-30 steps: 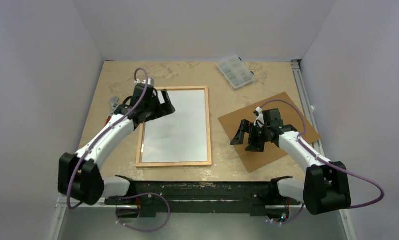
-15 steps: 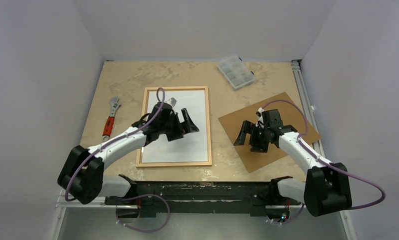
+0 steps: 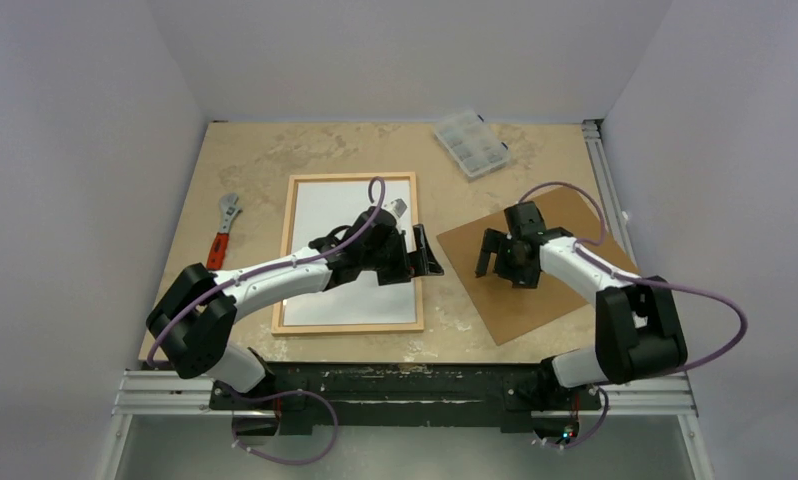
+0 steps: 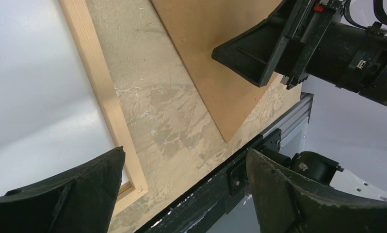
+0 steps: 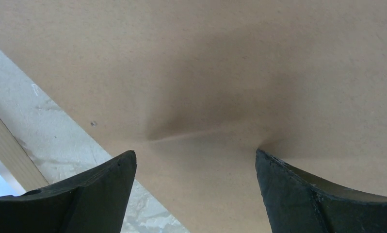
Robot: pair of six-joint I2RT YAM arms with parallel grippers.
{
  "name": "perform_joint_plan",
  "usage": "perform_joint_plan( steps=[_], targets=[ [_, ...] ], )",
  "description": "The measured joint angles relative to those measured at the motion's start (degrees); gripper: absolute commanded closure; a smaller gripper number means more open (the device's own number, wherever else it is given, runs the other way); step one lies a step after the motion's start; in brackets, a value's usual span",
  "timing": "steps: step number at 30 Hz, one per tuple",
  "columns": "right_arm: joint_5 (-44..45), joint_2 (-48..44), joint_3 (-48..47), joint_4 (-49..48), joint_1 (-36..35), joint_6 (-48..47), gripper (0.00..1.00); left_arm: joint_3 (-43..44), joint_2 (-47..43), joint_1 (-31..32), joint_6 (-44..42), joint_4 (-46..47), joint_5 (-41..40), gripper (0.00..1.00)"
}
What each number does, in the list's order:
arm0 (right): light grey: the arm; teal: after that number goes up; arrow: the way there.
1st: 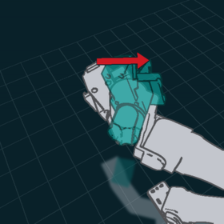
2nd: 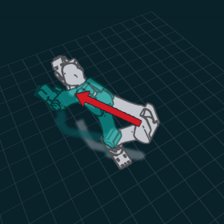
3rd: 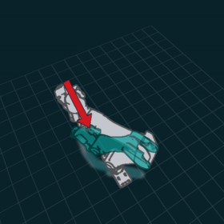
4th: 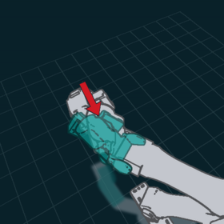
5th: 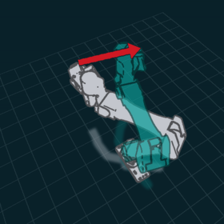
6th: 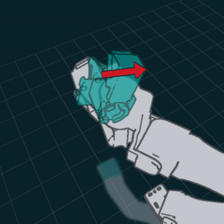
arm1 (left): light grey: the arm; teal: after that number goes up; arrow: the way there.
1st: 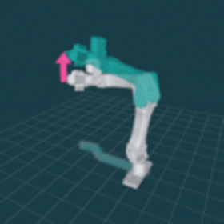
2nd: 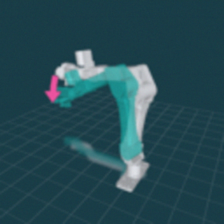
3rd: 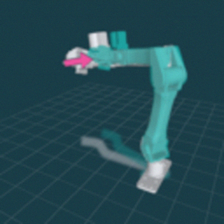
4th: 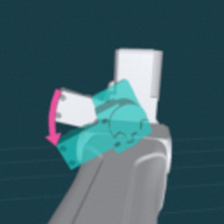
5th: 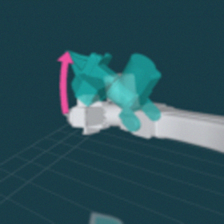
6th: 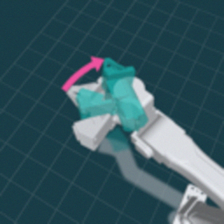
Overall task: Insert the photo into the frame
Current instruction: Move the photo frame item to the center of the board.
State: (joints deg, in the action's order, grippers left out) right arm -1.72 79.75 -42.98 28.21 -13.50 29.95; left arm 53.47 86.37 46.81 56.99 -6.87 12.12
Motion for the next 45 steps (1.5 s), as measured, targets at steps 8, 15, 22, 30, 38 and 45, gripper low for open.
perform_joint_plan(
  steps=[8,15,22,30,38,45],
  targets=[
    [3.52,4.35,-2.62,-1.57,-8.17,0.04,0.09,0.02,-1.73,0.09,-0.13,-3.17,-3.63,0.08],
    [2.25,0.11,1.79,-6.05,-8.52,0.11,0.07,3.48,-3.17,0.09,-3.28,-9.33,-7.45,0.08],
    [-4.96,-9.09,6.1,-1.73,-9.66,4.87,0.03,18.71,4.76,0.09,-11.19,-15.3,-9.66,0.03],
    [-6.95,-18.93,6.38,6.84,-5.79,8.83,0.02,45.18,24.92,0.09,-21.2,-25.59,-10.03,0.0],
    [-8.26,-23.19,7.72,15.72,4.02,10.08,0.02,60.37,40.33,-0.55,-26.43,-32.44,-8.11,0.0],
    [-5.35,-23.19,7.58,24.02,4.96,12.87,0.01,63.76,47.3,-3.69,-25.94,-32.79,-3.04,0.0]
  ],
)
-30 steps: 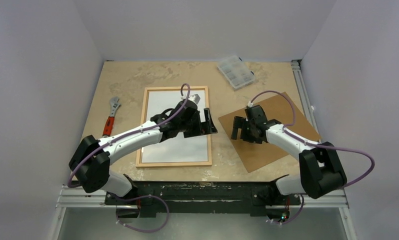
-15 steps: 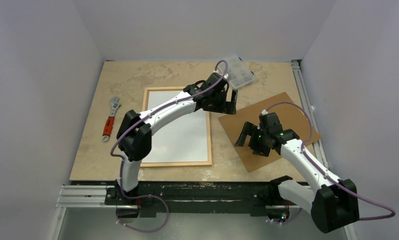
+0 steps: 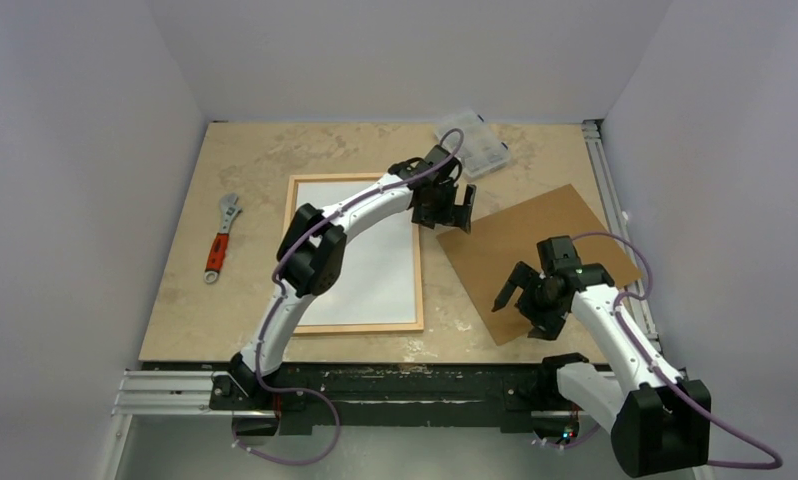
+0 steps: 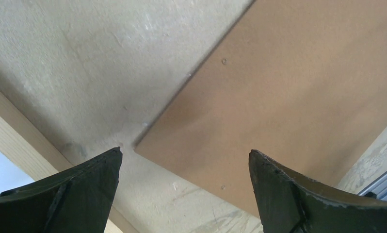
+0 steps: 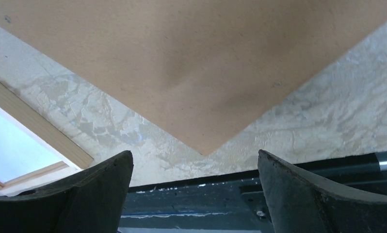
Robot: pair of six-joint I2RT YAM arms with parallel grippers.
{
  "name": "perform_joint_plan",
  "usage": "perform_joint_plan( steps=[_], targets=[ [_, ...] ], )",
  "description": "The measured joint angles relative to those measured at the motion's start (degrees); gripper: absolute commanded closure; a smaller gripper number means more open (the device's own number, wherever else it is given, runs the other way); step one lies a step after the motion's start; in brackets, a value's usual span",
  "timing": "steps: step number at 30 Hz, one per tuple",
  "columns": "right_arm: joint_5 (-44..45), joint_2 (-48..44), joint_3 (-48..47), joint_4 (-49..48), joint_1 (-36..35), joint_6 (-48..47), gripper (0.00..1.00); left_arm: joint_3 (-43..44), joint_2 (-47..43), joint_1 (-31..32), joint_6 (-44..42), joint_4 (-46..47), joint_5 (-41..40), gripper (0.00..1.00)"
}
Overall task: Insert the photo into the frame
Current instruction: Move the photo frame item to the center of the board.
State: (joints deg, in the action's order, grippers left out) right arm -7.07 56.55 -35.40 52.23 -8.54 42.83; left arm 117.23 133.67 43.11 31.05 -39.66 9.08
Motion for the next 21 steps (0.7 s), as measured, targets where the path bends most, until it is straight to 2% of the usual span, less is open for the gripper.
perform_joint_plan(
  steps=[11,21],
  targets=[
    [3.8,-7.26,3.1,3.85,0.72,8.98,0.02,9.01,7.82,-2.4,4.15,-0.28,4.76,0.0],
    [5.22,-0.07,7.39,-2.82,1.31,11.72,0.02,10.49,9.6,-1.9,6.84,0.33,9.86,0.0]
  ],
)
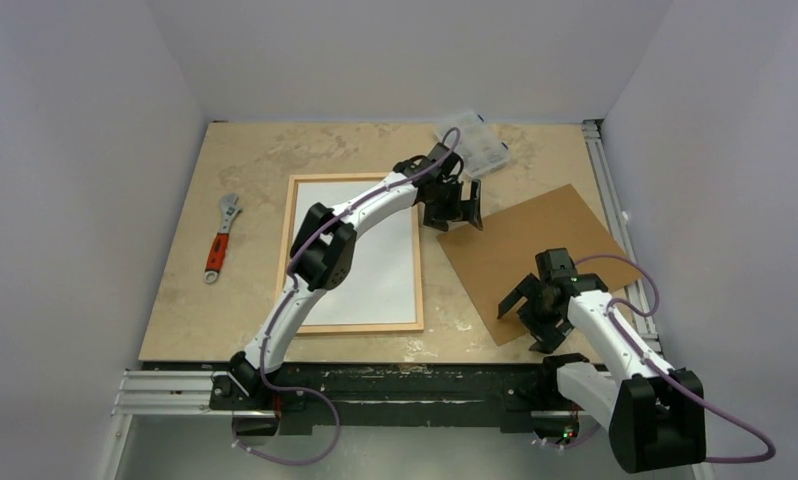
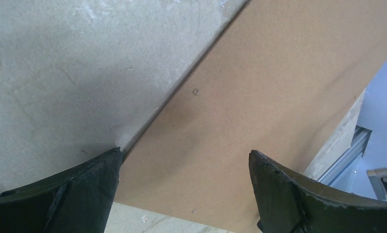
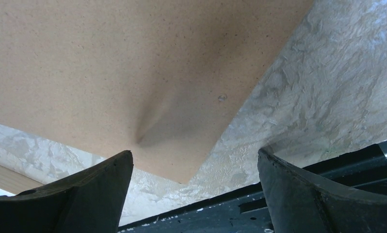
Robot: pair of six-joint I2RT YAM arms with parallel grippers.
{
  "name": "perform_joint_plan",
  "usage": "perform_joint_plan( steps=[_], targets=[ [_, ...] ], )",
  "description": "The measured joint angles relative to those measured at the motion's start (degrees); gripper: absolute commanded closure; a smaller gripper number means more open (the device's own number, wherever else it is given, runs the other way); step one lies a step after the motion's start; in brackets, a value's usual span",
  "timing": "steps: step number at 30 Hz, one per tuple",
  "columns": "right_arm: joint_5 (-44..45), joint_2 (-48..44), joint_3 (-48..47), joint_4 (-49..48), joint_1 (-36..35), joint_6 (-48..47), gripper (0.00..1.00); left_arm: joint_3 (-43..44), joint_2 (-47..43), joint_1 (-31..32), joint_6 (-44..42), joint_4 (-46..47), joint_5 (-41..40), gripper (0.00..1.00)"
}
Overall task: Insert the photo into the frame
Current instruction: Move the photo frame item to the center of the board.
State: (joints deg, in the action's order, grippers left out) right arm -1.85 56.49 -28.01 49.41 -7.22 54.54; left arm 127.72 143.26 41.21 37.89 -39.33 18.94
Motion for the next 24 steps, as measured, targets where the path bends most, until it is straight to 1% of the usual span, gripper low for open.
perform_joint_plan(
  steps=[7,13,18,24],
  targets=[
    [-0.39,1.09,-0.26,-0.44,0.92,-0.39,0.02,-2.34,-0.39,0.09,0.52,3.39,4.17,0.04],
    [-1.57,-2.36,0.92,-1.99,0.94,-2.19,0.02,-9.49,-3.8,0.13,0.63,7.63,8.0,0.07],
    [-2.91,-2.51,0.98,-2.75,1.14,-4.59,0.02,-14.1,-6.21,-0.11,0.52,10.43,8.15,0.11],
    [-4.42,-2.38,0.72,-2.78,1.25,-8.2,0.03,-21.75,-11.41,-0.33,0.24,12.11,7.28,0.12]
  ],
)
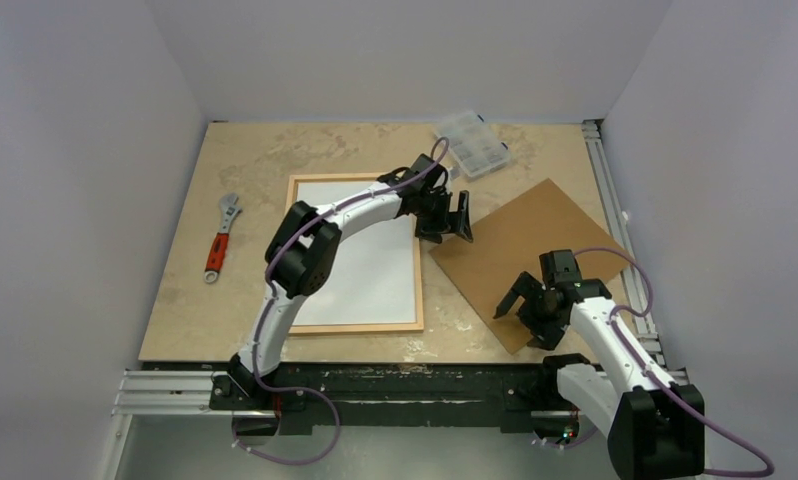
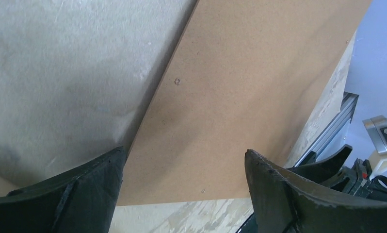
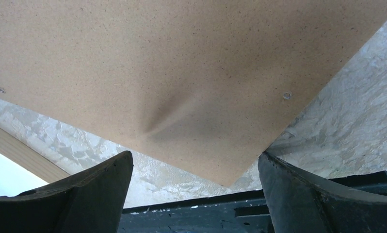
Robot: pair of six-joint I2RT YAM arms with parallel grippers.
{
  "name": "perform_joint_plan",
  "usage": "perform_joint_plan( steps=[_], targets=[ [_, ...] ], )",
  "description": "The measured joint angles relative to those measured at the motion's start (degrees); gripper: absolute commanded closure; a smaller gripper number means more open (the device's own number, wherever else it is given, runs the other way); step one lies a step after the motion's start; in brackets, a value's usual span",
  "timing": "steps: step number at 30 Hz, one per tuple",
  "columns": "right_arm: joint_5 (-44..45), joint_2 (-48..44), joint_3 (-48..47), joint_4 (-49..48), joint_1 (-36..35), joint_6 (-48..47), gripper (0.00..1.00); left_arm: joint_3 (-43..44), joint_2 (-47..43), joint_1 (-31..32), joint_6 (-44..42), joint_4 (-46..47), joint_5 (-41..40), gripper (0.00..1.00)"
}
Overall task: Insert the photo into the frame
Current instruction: Move the photo frame item to the center of the board.
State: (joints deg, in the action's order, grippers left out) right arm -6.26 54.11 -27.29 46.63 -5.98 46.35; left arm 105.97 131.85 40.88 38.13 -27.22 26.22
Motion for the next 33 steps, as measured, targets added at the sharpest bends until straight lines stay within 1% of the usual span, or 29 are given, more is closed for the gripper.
perform_joint_plan(
  steps=[4,10,15,19,23,27,30,33],
  targets=[
    [-1.36,0.17,-0.13,-0.42,0.0,-3.1,0.04,-4.48,-5.05,0.04,-0.39,-0.17,-1.68,0.12],
    [-3.69,1.88,-0.98,-3.5,0.0,-8.57,0.05,-13.2,-17.2,0.2,-1.33,-0.26,-5.44,0.12],
    [-5.77,3.3,-1.57,-6.47,-0.11,-12.02,0.04,-25.11,-29.14,1.31,-1.27,-0.28,-9.64,0.14],
    [-6.4,2.82,-1.6,-8.7,-1.75,-13.68,0.04,-35.3,-37.4,4.02,-0.79,-2.38,-14.93,0.14],
    [-6.67,1.75,-1.6,-9.44,-3.98,-14.47,0.04,-42.45,-42.86,8.94,0.9,-5.88,-19.98,0.13],
    [-6.73,1.66,-1.6,-10.62,-5.27,-14.49,0.04,-46.8,-46.18,14.32,3.78,-8.72,-23.56,0.07],
    [-6.99,1.77,-2.27,-11.06,-5.75,-14.14,0.03,-49.27,-48.33,16.33,6.86,-9.62,-25.11,0.02],
    [-6.27,2.08,-4.66,-10.93,-6.16,-13.97,0.03,-49.33,-49.42,16.59,8.98,-13.25,-29.97,0.0]
  ],
)
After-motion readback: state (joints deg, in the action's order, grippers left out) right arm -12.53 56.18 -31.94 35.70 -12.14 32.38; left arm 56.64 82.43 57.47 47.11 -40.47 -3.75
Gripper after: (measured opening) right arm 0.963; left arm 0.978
